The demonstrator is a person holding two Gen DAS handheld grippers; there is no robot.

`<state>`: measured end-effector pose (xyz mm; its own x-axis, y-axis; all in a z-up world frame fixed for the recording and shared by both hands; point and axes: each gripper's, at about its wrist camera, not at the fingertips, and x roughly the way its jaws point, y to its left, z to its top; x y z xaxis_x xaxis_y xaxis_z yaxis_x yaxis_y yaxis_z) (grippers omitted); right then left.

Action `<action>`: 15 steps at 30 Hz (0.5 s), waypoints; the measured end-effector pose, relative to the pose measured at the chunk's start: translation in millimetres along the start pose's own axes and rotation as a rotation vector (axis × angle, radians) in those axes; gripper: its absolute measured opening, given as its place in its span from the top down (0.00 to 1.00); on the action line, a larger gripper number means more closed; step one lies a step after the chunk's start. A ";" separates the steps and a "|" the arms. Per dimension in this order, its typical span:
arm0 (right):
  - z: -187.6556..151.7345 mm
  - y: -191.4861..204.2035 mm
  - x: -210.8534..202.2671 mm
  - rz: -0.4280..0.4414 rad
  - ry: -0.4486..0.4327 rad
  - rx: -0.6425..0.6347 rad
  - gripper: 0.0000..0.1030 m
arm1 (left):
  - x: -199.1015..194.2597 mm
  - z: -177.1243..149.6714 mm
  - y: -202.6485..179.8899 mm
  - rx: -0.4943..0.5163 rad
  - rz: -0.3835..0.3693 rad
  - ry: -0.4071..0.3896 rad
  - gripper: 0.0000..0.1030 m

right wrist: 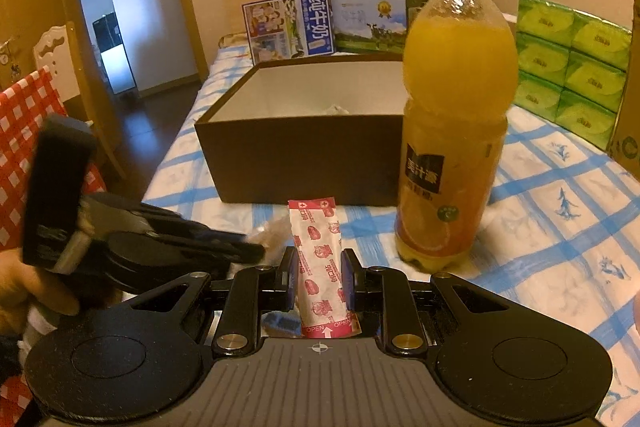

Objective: Organize soft objects
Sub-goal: 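Grasp the clear cotton swab bag with the left tool while the right tool lifts the strip packet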

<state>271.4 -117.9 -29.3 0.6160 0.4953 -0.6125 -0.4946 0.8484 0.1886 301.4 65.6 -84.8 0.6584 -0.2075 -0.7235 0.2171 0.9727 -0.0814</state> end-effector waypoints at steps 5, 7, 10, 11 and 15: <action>15.9 9.6 6.5 0.008 -0.019 -0.016 0.78 | -37.0 14.9 18.4 -0.032 0.026 -0.088 0.88; 23.9 14.6 9.7 0.008 -0.032 -0.026 0.78 | -50.8 25.5 25.8 -0.045 0.034 -0.126 0.88; 40.6 21.5 16.9 0.010 -0.057 -0.036 0.78 | -66.3 44.8 35.1 -0.050 0.043 -0.175 0.88; 48.2 23.9 20.6 0.006 -0.069 -0.042 0.78 | -68.9 53.2 37.8 -0.050 0.047 -0.189 0.88; 81.4 31.1 38.8 -0.025 -0.110 -0.067 0.78 | -73.8 84.3 52.3 -0.060 0.088 -0.226 0.88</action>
<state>329.8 -57.1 15.3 0.6904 0.4951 -0.5274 -0.5159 0.8481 0.1208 324.9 123.1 22.2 0.8190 -0.1330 -0.5582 0.1131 0.9911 -0.0703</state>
